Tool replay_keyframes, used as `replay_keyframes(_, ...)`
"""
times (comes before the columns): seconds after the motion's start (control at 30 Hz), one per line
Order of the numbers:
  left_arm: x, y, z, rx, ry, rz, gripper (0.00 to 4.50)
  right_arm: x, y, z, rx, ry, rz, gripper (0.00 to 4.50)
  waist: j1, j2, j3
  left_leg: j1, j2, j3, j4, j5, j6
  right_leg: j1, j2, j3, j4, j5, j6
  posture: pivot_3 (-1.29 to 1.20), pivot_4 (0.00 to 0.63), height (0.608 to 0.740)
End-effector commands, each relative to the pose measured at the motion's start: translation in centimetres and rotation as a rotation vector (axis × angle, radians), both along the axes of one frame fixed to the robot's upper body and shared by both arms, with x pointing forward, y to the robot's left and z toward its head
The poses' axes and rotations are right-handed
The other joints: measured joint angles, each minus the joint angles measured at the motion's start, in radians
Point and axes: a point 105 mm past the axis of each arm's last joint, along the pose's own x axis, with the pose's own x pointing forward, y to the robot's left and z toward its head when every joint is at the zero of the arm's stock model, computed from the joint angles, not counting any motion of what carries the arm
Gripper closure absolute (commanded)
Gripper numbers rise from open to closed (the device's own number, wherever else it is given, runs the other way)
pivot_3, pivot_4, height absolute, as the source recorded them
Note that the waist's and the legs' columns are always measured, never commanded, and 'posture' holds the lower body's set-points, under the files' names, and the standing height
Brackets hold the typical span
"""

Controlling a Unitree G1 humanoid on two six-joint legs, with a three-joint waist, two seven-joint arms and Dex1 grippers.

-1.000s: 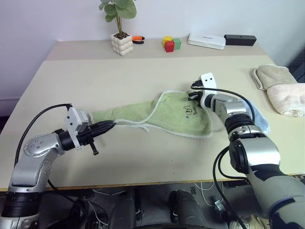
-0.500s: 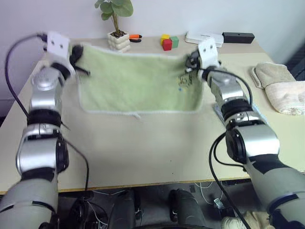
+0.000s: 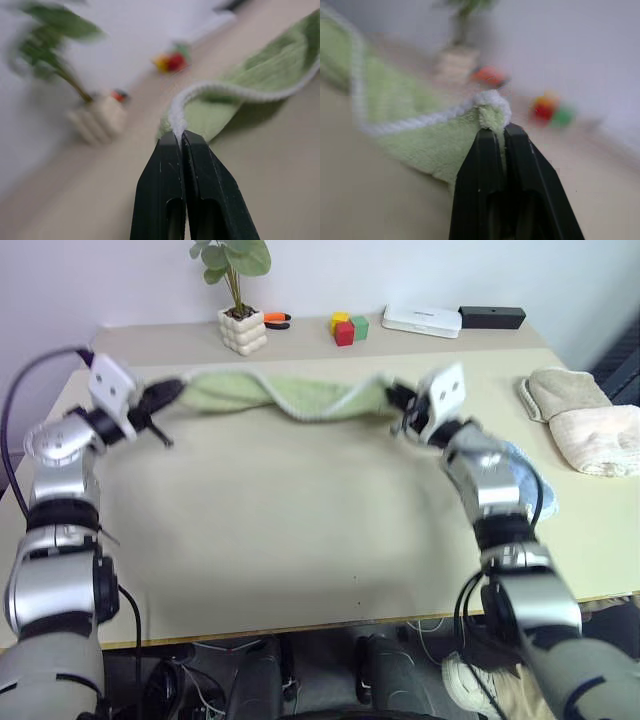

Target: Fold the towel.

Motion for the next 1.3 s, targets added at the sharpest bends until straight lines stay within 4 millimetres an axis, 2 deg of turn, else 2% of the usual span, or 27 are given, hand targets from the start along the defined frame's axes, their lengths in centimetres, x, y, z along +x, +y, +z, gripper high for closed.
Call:
replay_keyframes(0.03, -2.4, -0.1, 0.8, 0.004, -0.035, -0.079, 4.5, -1.8, -1.3, 2.0, -0.089, -0.115, -0.003, 4.45, 0.002, 0.0, 0.001, -0.001, 0.0, 0.0, 0.001, 0.0, 0.0, -0.001, 0.0, 0.0, 0.0, 0.0, 0.0, 0.0, 0.15, 0.735)
replay_keyframes(0.13, -3.9, 0.3, 0.4, 0.01, 0.007, -0.104, 4.5, -2.8, -2.7, 2.1, -0.121, -0.112, 0.004, 4.45, 0.006, -0.002, 0.002, -0.001, 0.0, -0.002, 0.003, 0.0, 0.0, 0.0, 0.0, 0.0, 0.0, 0.001, -0.001, 0.0, 0.15, 0.735)
replay_keyframes(0.27, -5.5, 1.6, -0.5, 0.065, 0.085, -0.116, 4.5, -4.7, -3.6, 0.6, -0.206, -0.028, 0.12, 4.45, 0.005, -0.003, 0.001, 0.004, 0.0, -0.004, 0.002, -0.003, 0.004, 0.003, 0.0, 0.0, 0.0, 0.001, -0.003, 0.0, 0.15, 0.735)
replay_keyframes(0.3, -5.7, 1.7, -0.6, 0.07, 0.091, -0.114, 4.5, -5.0, -3.7, 0.4, -0.18, -0.001, 0.133, 4.45, 0.006, -0.003, 0.001, 0.004, 0.0, -0.004, 0.001, -0.003, 0.004, 0.003, 0.0, 0.0, 0.0, 0.0, -0.004, 0.0, 0.15, 0.735)
replay_keyframes(0.33, -5.9, 1.8, -0.8, 0.07, 0.102, -0.116, 4.5, -5.1, -3.9, -0.1, -0.195, 0.011, 0.137, 3.87, 0.006, -0.003, 0.001, 0.004, 0.0, -0.004, 0.001, -0.003, 0.004, 0.003, 0.0, 0.0, 0.0, 0.0, -0.003, 0.0, 0.15, 0.735)
replay_keyframes(0.37, -6.0, 1.8, -0.8, 0.069, 0.105, -0.116, 4.5, -5.2, -4.0, -0.6, -0.211, 0.024, 0.14, 3.53, 0.005, -0.003, 0.001, 0.004, 0.0, -0.004, 0.001, -0.003, 0.004, 0.003, 0.0, 0.0, 0.0, 0.0, -0.003, 0.0, 0.15, 0.735)
replay_keyframes(0.43, -6.1, 1.6, -0.9, 0.065, 0.104, -0.119, 4.5, -5.4, -4.0, -1.3, -0.245, 0.037, 0.145, 2.55, 0.005, -0.003, 0.001, 0.004, 0.0, -0.003, 0.001, -0.002, 0.002, 0.003, 0.0, 0.0, 0.0, 0.0, -0.003, 0.0, 0.15, 0.735)
replay_keyframes(0.53, -6.0, 0.8, -1.0, 0.056, 0.097, -0.131, 4.5, -5.5, -3.9, -1.0, -0.292, 0.008, 0.149, 1.08, 0.008, -0.003, 0.001, 0.004, 0.0, -0.003, 0.001, -0.002, 0.002, 0.003, 0.0, 0.0, 0.0, 0.0, -0.003, 0.0, 0.15, 0.735)
replay_keyframes(0.7, -6.1, 0.3, -0.9, 0.056, 0.091, -0.138, 4.5, -5.8, -4.0, -0.6, -0.45, -0.028, 0.204, 1.08, 0.009, -0.003, 0.001, 0.004, 0.0, -0.003, 0.002, -0.001, 0.001, 0.003, 0.0, 0.0, 0.0, 0.0, -0.003, 0.0, 0.15, 0.735)
replay_keyframes(0.77, -6.1, 0.3, -0.8, 0.059, 0.089, -0.138, 4.5, -5.8, -3.8, 0.3, -0.494, -0.034, 0.239, 1.08, 0.007, -0.003, 0.001, 0.004, 0.0, -0.003, 0.001, -0.001, 0.001, 0.003, 0.0, 0.0, 0.0, 0.0, -0.003, 0.0, 0.15, 0.735)
replay_keyframes(0.87, -6.0, 0.1, -0.7, 0.059, 0.085, -0.141, 4.5, -5.3, -3.5, 1.3, -0.47, 0.011, 0.254, 1.08, 0.005, -0.003, 0.001, 0.004, 0.0, -0.003, 0.002, -0.001, 0.001, 0.003, 0.0, 0.0, 0.0, 0.0, -0.003, 0.0, 0.15, 0.735)
replay_keyframes(0.97, -5.9, -0.3, -0.7, 0.054, 0.081, -0.147, 4.5, -4.9, -3.1, 1.4, -0.436, 0.114, 0.299, 1.08, 0.006, -0.003, 0.001, 0.004, 0.0, -0.003, 0.001, -0.001, 0.0, 0.002, 0.0, 0.0, 0.0, 0.0, -0.003, 0.0, 0.15, 0.735)
replay_keyframes(1.1, -5.9, -0.6, -0.7, 0.05, 0.079, -0.154, 4.5, -4.7, -2.7, 0.5, -0.358, 0.362, 0.367, 1.08, 0.009, -0.003, 0.001, 0.004, 0.0, -0.003, 0.002, -0.001, 0.001, 0.003, 0.0, 0.0, 0.0, 0.0, -0.004, 0.0, 0.15, 0.735)
replay_keyframes(1.2, -6.0, -0.8, -0.7, 0.049, 0.077, -0.157, 4.5, -4.2, -2.9, -0.1, -0.359, 0.452, 0.366, 1.08, 0.012, -0.003, 0.001, 0.004, 0.0, -0.003, 0.002, -0.002, 0.003, 0.002, 0.0, 0.0, 0.0, 0.0, -0.004, 0.0, 0.15, 0.735)
replay_keyframes(1.3, -6.2, -1.0, -0.7, 0.046, 0.076, -0.159, 4.5, -3.2, -2.5, 0.4, -0.269, 0.532, 0.351, 1.08, 0.01, -0.003, 0.001, 0.003, 0.0, -0.003, 0.002, -0.002, 0.003, 0.002, 0.0, 0.0, 0.0, 0.0, -0.004, 0.0, 0.15, 0.735)
